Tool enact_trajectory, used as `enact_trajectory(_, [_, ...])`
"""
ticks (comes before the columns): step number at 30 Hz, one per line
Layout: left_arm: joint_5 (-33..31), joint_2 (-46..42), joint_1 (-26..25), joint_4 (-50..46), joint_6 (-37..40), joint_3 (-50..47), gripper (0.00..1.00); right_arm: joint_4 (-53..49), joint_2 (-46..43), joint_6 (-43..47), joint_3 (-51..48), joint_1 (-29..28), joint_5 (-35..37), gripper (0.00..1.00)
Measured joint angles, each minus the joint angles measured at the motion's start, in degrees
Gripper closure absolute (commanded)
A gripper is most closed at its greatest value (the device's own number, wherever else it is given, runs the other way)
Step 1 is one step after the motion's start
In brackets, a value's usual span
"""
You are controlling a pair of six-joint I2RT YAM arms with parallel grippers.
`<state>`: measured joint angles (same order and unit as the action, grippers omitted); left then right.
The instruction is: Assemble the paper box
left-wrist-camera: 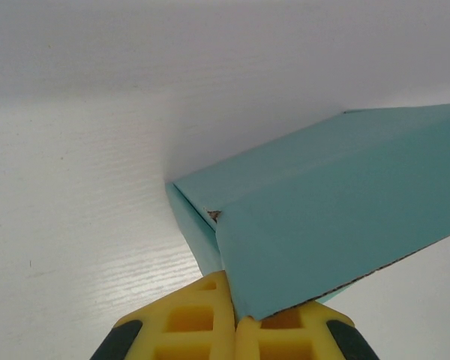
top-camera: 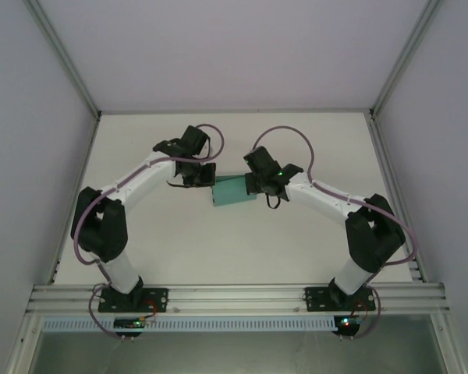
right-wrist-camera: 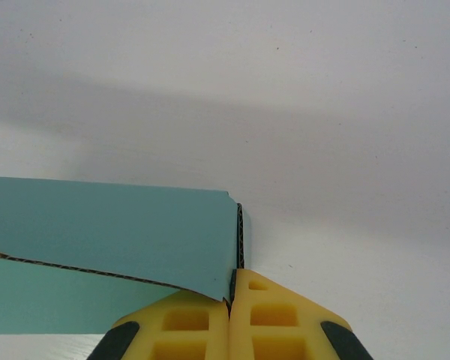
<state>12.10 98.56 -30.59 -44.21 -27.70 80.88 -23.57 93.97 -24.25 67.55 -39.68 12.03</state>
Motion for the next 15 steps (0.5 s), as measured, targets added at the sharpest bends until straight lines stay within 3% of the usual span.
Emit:
enact_trajectory(7, [0.3, 1.1, 0.3, -3.9, -0.4, 2.4, 1.0, 0.4, 0.2, -0.2, 0.0, -0.1, -0.5, 1.0])
enact_trajectory(15, [0.5, 0.5, 0.6, -0.9, -5.5, 0.2, 1.0, 0.9, 0.4, -0.6, 0.0, -0.1, -0.7, 1.0])
